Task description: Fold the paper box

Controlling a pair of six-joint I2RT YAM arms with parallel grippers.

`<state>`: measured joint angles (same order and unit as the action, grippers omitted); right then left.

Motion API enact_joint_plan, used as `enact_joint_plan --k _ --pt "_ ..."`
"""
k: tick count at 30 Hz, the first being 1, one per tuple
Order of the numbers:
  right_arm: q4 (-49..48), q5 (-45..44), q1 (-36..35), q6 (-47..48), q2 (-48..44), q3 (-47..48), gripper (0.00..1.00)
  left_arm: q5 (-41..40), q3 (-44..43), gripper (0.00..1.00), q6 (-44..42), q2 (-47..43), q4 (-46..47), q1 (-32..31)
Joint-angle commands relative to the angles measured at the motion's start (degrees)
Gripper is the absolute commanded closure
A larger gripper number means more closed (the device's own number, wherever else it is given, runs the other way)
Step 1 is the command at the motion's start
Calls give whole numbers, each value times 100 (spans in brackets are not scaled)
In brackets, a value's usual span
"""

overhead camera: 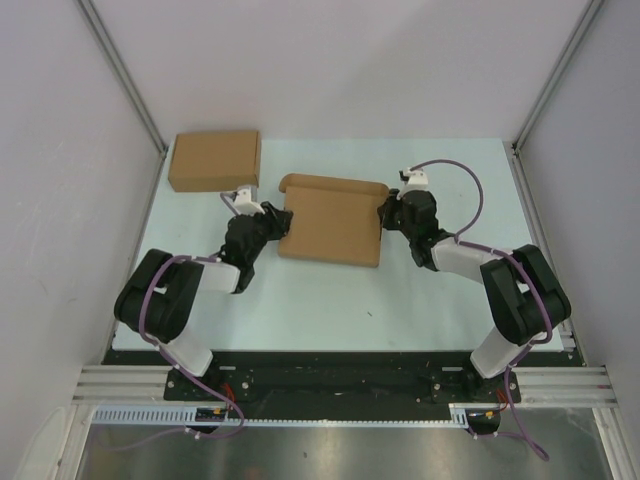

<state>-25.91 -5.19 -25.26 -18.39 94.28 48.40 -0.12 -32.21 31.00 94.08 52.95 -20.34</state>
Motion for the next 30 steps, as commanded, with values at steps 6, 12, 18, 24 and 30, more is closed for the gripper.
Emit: enact_joint_plan --k 6,12,18,24,30 --pt "-792 247 -576 485 -515 -41 80 355 39 63 -172 -13 1928 -453" --pt "-1258 124 -665 723 -736 20 81 302 -373 64 -279 435 3080 -550" --pt "-1181 185 -560 725 -587 450 81 337 -909 64 -165 989 3328 -559" --pt "-477 640 345 -146 -674 486 26 -136 -481 48 -113 526 2977 -349" --pt "-131 -1247 -12 289 -955 293 20 -285 -532 46 950 -485 439 381"
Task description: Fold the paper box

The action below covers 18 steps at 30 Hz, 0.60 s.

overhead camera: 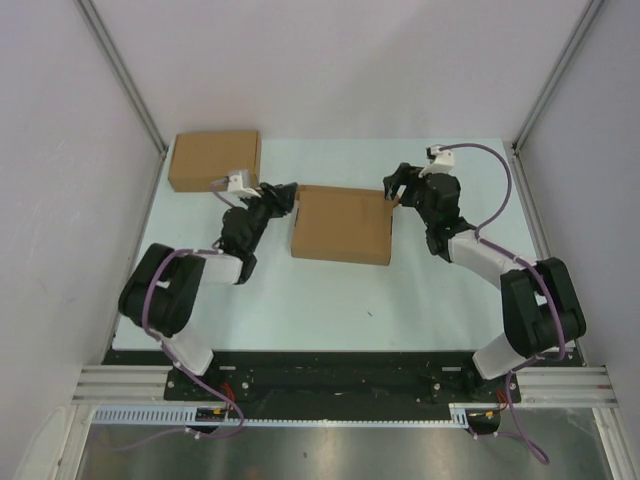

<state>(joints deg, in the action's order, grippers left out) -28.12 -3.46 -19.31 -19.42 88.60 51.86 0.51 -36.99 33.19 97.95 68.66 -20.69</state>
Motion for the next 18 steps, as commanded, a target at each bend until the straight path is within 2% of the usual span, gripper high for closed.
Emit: enact_joint_plan --k 1,3,4,5,6,7,8,9,11,12,13,14,15,16,17,18 --pt "-61 -1812 -818 1065 -422 -105 19 -681 -54 47 889 -987 -1762 521" --pt "-185 -2288 -1154 1256 -431 -132 15 -606 -350 38 1224 -1216 -2529 688" --pt "-107 -2203 -1110 1013 -466 -132 10 -457 -579 32 1303 -1261 -3717 854" --pt "51 -1907 -718 227 -588 -123 1 -343 -886 15 1400 -1270 -4433 934" --pt "409 -1077 -462 -320 -641 -123 0 -202 -1559 0 1314 -1183 -5119 1013" --pt "552 -616 -155 -717 -677 -132 0 -96 -1870 0 1017 -1121 -6188 1153" --pt "649 694 135 -1226 -660 -141 0 375 -2047 0 997 -1086 -6407 1207" --pt "511 1090 556 -1396 -642 -167 0 684 -1718 0 1031 -1242 -5687 1364" --pt "360 1261 648 -1425 -816 -316 0 1596 -832 0 1505 -1576 -4080 1523" --pt "551 973 474 -1294 -905 -290 0 1662 -288 0 1663 -1821 -3201 1567" --pt "718 596 350 -1205 -993 -212 0 1636 -378 0 1525 -1858 -3532 1550" --pt "868 -373 184 -1152 -1063 -176 0 1549 -649 4 1263 -1833 -4083 1498" --pt "1017 -922 -105 -1117 -1160 -184 0 1426 -1278 10 956 -1632 -5063 1297" --pt "1045 -1311 -195 -1064 -1160 -193 0 1190 -1519 16 500 -1534 -5474 1174" --pt "1089 -1880 -187 -1238 -1134 -202 0 883 -1809 18 382 -1464 -5791 1077" --pt "1255 -1860 -109 -1962 -1065 -237 0 750 -1864 16 329 -1341 -6064 1015"
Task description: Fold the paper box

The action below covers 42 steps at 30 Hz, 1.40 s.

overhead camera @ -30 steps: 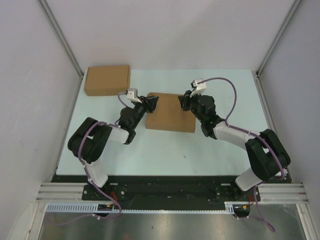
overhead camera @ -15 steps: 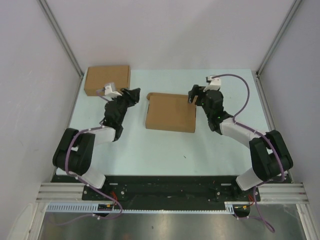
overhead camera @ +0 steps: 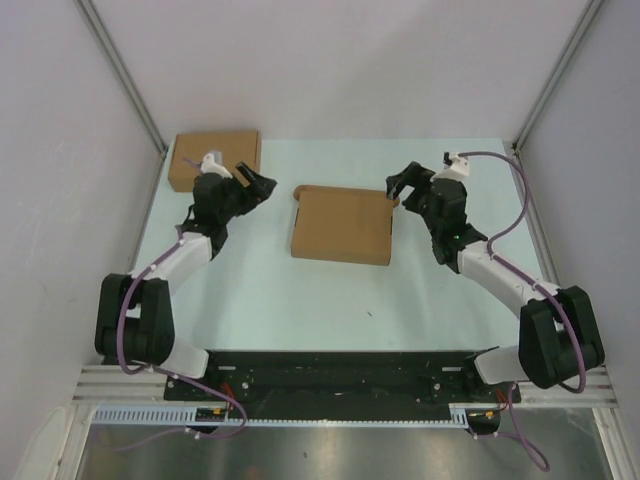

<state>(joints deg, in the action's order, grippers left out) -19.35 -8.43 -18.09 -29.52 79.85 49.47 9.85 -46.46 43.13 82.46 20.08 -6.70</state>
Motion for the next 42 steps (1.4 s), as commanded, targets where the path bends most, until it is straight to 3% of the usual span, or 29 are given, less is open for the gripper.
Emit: enact_joint_plan --k 1,2,3,5,7,10,14,26,42 --pt "415 -850 387 -1229 -111 -43 0 -107 -970 12 -649 270 -1312 -376" --pt "406 904 759 -1502 29 -69 0 -45 -1136 6 -666 341 -1461 -367" --pt "110 1818 1137 -1548 256 -78 0 182 -1216 0 -753 498 -1671 -367" --pt "-94 2571 1335 -1366 654 -78 0 421 -1505 0 -1017 744 -1883 -367" --pt "1 2277 985 -770 619 -69 0 719 -1507 0 -1131 842 -1815 -367" --pt "431 2126 842 -609 1029 246 0 1080 -1585 0 -1220 1096 -1656 -367" --pt "293 2204 737 -643 1435 308 0 1318 -1832 0 -1211 1580 -1692 -385" --pt "19 2170 517 -511 2578 923 7 1318 -2279 4 -1527 2354 -1761 -648" --pt "37 2205 429 -300 3071 1214 25 1213 -2711 17 -1844 3030 -2200 -842"
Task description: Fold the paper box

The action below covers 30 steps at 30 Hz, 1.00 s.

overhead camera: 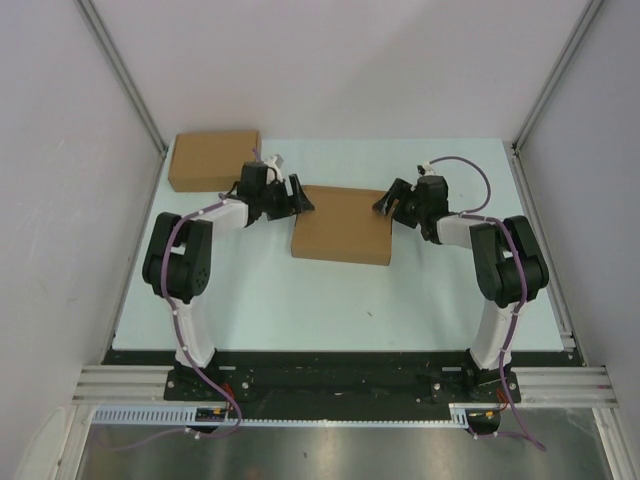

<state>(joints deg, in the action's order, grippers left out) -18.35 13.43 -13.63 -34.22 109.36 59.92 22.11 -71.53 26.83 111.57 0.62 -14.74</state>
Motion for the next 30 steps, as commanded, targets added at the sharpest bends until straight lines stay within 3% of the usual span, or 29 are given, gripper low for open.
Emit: enact_joint_plan --k 1,5,7,10,17,23,30 --pt "-55 19 -17 196 121 169 26 -57 -221 17 -213 146 -282 -46" --pt "-72 10 -43 249 156 169 34 -102 -265 24 -222 225 -300 -55" --pt "-81 2 -52 275 156 169 43 -66 -283 28 -239 269 -265 -55" --pt "-72 -42 -87 363 156 178 55 21 -257 47 -283 286 -151 -81" --pt "-28 -288 -237 600 7 178 65 241 33 69 -327 59 526 -143" --pt "-11 -657 -491 952 -336 178 74 347 367 74 -433 -407 1203 -222" --pt "-55 -1079 -790 1338 -784 178 76 145 789 74 -468 -952 1853 -319"
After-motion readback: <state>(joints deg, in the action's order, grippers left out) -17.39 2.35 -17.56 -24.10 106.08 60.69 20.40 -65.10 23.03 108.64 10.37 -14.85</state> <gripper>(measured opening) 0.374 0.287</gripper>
